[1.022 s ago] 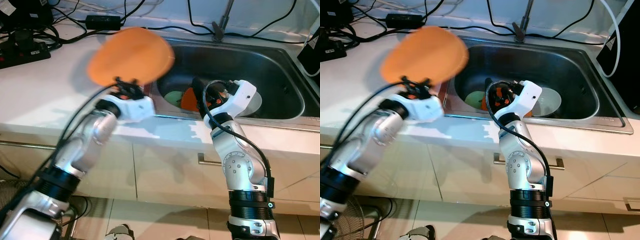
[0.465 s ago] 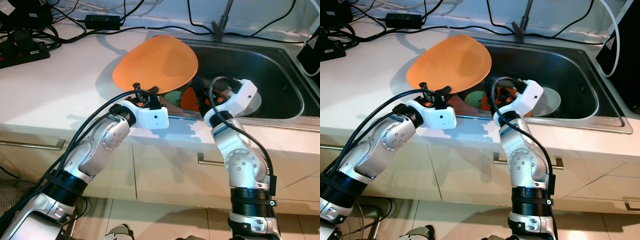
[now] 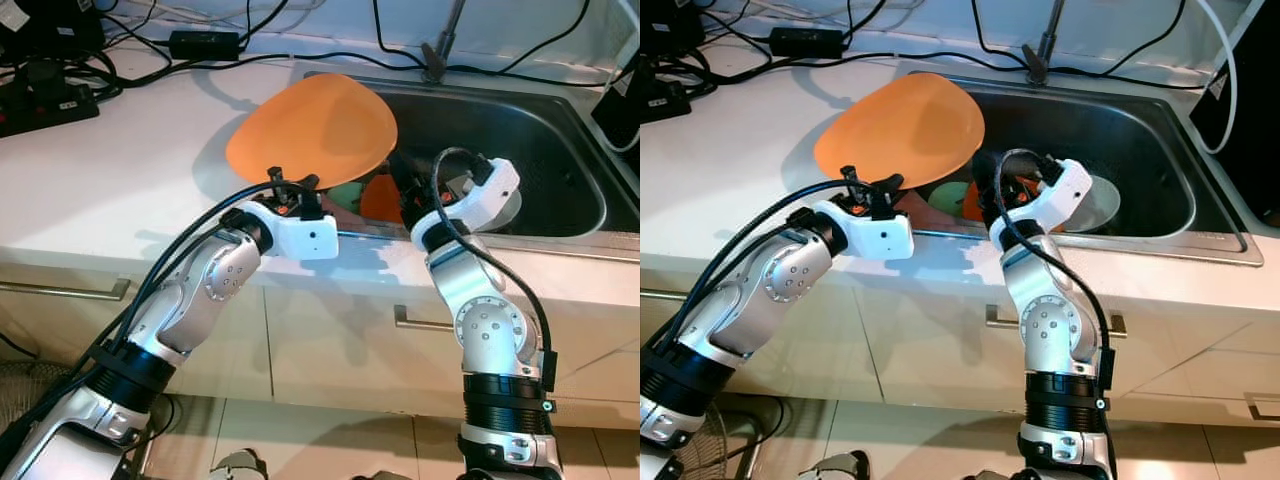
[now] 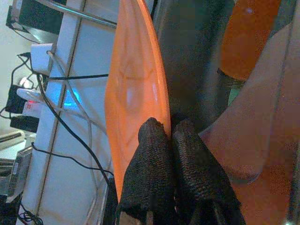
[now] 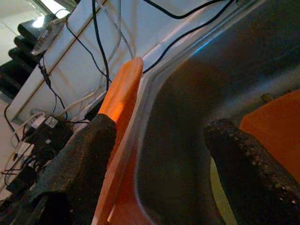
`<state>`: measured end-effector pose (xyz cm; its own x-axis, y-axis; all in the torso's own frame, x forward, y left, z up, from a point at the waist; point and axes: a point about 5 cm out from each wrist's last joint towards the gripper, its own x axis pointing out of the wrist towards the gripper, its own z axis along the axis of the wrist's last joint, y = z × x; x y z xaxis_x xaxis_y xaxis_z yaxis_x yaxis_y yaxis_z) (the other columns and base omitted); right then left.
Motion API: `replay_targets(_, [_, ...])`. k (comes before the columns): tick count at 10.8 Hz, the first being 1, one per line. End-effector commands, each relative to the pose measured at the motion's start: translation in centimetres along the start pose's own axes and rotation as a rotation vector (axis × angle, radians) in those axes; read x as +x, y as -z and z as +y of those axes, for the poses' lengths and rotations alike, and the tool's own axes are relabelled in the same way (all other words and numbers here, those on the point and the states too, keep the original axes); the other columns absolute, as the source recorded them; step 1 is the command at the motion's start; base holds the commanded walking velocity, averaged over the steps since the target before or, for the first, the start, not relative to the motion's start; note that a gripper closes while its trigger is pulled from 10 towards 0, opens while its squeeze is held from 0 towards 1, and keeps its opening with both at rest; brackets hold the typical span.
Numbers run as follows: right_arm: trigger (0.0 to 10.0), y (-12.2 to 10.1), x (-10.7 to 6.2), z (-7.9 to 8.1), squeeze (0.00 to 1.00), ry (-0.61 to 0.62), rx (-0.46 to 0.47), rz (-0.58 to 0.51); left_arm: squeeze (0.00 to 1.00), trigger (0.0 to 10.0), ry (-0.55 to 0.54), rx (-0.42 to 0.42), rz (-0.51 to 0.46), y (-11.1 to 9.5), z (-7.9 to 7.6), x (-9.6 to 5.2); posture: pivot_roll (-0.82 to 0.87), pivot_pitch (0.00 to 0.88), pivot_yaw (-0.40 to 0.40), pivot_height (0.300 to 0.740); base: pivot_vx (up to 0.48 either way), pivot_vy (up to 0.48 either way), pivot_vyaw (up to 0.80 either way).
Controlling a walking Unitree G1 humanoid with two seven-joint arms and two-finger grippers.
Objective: Kitchen organization
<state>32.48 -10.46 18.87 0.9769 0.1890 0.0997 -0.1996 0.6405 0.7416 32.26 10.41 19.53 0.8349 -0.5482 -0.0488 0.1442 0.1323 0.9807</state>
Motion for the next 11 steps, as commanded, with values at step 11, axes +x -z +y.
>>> replay_targets(11, [10.0, 0.0, 0.8, 2.5, 0.00, -0.054, 0.139, -0.007, 0.00, 10.0, 0.118, -0.024, -0.101, -1.9, -1.8, -0.1, 0.06, 0.100, -0.075, 0.740, 0.000, 0.000, 0.00])
